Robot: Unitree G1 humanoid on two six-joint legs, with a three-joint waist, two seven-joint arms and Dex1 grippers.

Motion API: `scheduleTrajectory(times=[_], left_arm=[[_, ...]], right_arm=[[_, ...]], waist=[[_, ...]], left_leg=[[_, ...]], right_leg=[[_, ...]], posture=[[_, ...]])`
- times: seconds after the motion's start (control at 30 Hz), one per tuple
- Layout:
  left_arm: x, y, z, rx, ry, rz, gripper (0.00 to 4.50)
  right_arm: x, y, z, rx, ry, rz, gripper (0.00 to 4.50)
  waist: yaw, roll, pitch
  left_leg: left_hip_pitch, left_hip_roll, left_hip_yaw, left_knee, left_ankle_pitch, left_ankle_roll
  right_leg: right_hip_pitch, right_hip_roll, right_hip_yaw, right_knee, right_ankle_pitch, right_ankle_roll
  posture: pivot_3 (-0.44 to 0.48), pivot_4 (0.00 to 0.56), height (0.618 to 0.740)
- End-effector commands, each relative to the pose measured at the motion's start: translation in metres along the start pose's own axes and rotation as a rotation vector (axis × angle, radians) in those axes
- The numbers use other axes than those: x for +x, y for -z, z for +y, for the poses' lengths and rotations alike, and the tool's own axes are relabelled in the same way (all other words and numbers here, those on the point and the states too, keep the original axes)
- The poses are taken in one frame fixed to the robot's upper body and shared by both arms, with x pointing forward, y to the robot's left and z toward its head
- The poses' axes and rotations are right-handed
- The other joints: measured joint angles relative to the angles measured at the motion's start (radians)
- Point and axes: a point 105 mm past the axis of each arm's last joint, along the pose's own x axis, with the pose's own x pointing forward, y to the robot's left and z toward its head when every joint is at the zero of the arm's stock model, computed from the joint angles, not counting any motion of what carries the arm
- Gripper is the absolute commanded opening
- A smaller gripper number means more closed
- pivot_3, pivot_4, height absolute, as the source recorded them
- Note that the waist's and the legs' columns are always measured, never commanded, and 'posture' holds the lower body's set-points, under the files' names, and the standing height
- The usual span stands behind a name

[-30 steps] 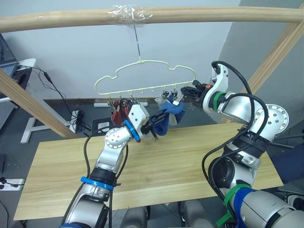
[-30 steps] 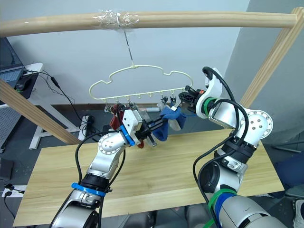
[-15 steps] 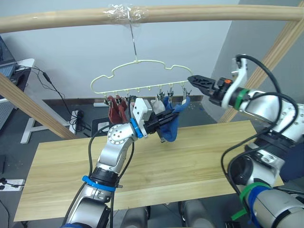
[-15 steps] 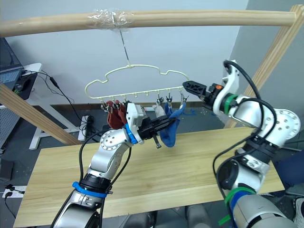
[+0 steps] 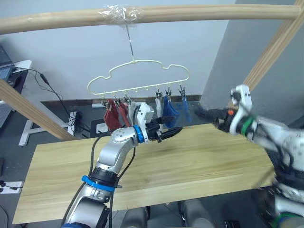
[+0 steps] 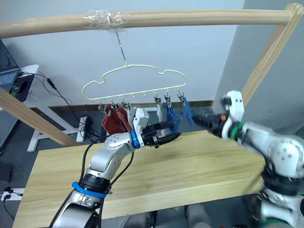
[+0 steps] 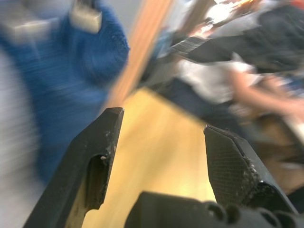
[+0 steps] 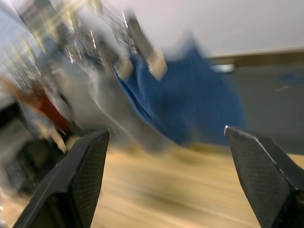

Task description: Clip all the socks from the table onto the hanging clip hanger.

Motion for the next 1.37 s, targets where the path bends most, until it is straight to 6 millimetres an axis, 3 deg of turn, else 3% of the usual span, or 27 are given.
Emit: scheduleTrajectory(times=[0.03,0.13,0.3,0.4,0.53,0.63,0.77,1.0,1.17,1.37], left_arm=[[-0.031,0.004,0.025,0.091,-0.097,0.056,2.94],[-0.067,0.017,0.038,0.134,-0.161,0.152,2.94],[-0.146,0.041,0.048,0.101,-0.299,0.349,2.94],[-0.198,0.049,0.057,0.093,-0.442,0.452,2.94],[-0.237,0.043,0.059,0.112,-0.535,0.501,2.94],[-0.264,0.048,0.060,0.153,-0.538,0.604,2.94],[-0.270,0.051,0.057,0.145,-0.545,0.596,2.94],[-0.257,0.064,0.052,0.117,-0.555,0.571,2.94],[-0.245,0.050,0.063,0.075,-0.669,0.406,2.94],[-0.229,0.054,0.072,0.044,-0.878,0.296,2.94]], right_arm=[[-0.009,0.010,0.008,-0.173,-0.059,-0.039,4.04],[-0.019,0.039,-0.004,-0.293,-0.049,0.024,4.04],[-0.043,0.079,-0.018,-0.355,-0.036,0.111,4.04],[-0.059,0.089,-0.022,-0.338,-0.021,0.139,4.04],[-0.076,0.095,-0.022,-0.331,-0.035,0.152,4.04],[-0.089,0.105,-0.034,-0.394,-0.005,0.206,4.04],[-0.094,0.102,-0.047,-0.401,0.060,0.186,4.04],[-0.090,0.095,-0.050,-0.407,0.097,0.148,4.04],[-0.086,0.082,-0.054,-0.432,0.193,0.015,4.04],[-0.062,0.099,-0.047,-0.356,0.350,-0.095,4.04]], waist=[[-0.002,0.000,0.000],[0.000,0.000,0.000],[0.015,-0.002,0.001],[0.032,-0.002,0.002],[0.059,-0.004,0.002],[0.077,-0.005,0.003],[0.094,-0.005,0.003],[0.104,-0.005,0.002],[0.105,-0.006,0.001],[0.106,-0.014,-0.025]], left_leg=[[0.000,0.000,0.001,0.000,0.000,0.000],[0.001,0.001,0.001,0.000,0.000,0.000],[0.002,0.002,-0.001,0.000,0.000,0.000],[0.002,0.002,-0.002,0.000,0.000,-0.001],[0.002,0.001,-0.003,0.001,0.000,-0.001],[0.002,0.001,-0.002,0.001,0.000,-0.001],[0.002,0.001,0.000,0.001,0.000,-0.001],[0.001,0.002,-0.001,0.000,0.000,-0.001],[0.001,0.001,-0.001,0.001,0.000,-0.001],[0.002,0.001,-0.002,0.000,0.002,-0.008]], right_leg=[[0.000,0.000,0.000,0.000,0.000,0.000],[0.000,-0.001,0.001,0.000,0.000,0.000],[0.000,-0.003,0.002,0.000,0.000,0.000],[0.000,-0.005,0.001,0.000,0.000,0.000],[0.001,-0.008,0.001,0.000,0.000,0.000],[0.001,-0.009,0.000,-0.001,-0.002,0.004],[0.003,-0.010,0.000,-0.001,-0.002,0.004],[0.002,-0.010,0.000,-0.002,0.000,0.000],[0.002,-0.010,-0.001,-0.001,0.000,0.000],[0.002,-0.010,-0.002,0.000,0.001,0.000]], posture=[[-0.021,0.225,0.740],[-0.010,0.221,0.740],[0.043,0.216,0.740],[0.043,0.216,0.740],[0.077,0.214,0.740],[0.089,0.211,0.740],[0.090,0.206,0.740],[0.079,0.195,0.740],[0.079,0.171,0.740],[0.105,0.109,0.740]])
